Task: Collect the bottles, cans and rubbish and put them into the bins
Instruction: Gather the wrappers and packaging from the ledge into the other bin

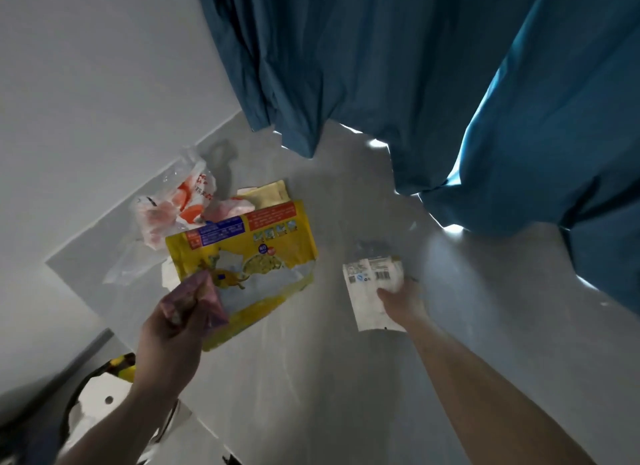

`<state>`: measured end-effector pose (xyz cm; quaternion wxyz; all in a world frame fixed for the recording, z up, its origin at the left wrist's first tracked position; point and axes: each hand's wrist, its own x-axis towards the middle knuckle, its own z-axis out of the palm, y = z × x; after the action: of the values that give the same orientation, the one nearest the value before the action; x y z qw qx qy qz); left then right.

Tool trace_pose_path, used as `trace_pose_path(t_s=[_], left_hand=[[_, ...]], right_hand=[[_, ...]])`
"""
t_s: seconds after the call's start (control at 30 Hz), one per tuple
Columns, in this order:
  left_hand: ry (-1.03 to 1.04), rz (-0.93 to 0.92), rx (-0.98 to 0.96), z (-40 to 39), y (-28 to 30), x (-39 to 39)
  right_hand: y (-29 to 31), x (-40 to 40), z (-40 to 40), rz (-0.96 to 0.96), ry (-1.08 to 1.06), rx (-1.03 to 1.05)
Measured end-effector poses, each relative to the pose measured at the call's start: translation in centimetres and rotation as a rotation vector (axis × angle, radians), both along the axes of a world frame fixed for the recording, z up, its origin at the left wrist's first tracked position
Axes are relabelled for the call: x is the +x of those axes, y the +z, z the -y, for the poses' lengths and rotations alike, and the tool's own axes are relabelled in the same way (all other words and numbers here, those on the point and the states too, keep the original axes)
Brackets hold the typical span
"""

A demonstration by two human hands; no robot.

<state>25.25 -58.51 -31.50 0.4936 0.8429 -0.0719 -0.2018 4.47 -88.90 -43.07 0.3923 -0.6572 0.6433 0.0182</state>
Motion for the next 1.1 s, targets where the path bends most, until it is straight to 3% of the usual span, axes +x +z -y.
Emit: trace_pose_path(t_s=[0.1, 0.23, 0.33, 0.47, 0.73, 0.9, 1.1], left_hand=[[0.014, 0.052, -0.055, 0.7, -3.3, -0.8], [0.050, 0.056, -0.107, 0.0, -6.3, -1.8], [0.077, 0.074, -0.060, -1.6, -5.4, -3.3], [0.111, 0.093, 0.034, -4.5, 0.6, -6.9], [0.090, 0.018, 0.142, -15.6, 13.5, -18.7], [0.070, -0.025, 0.202, -21.1, 17.6, -22.9], [0.039, 0.015, 0.211, -25.2, 19.0, -22.8]], right_hand=[[-8.0, 2.2, 3.8, 0.019, 0.014, 0.003], [-10.5, 3.4, 2.9, 0.025, -0.123, -0.040], [-10.3, 1.7, 0.2, 0.105, -0.209, 0.005], [-4.0, -4.1, -6.3, 0.249, -0.199, 0.097], [16.5, -17.2, -17.7, 0.221, 0.031, 0.101], [22.4, -20.4, -22.2, 0.232, 0.111, 0.091], [24.7, -19.9, -27.4, 0.264, 0.147, 0.051]])
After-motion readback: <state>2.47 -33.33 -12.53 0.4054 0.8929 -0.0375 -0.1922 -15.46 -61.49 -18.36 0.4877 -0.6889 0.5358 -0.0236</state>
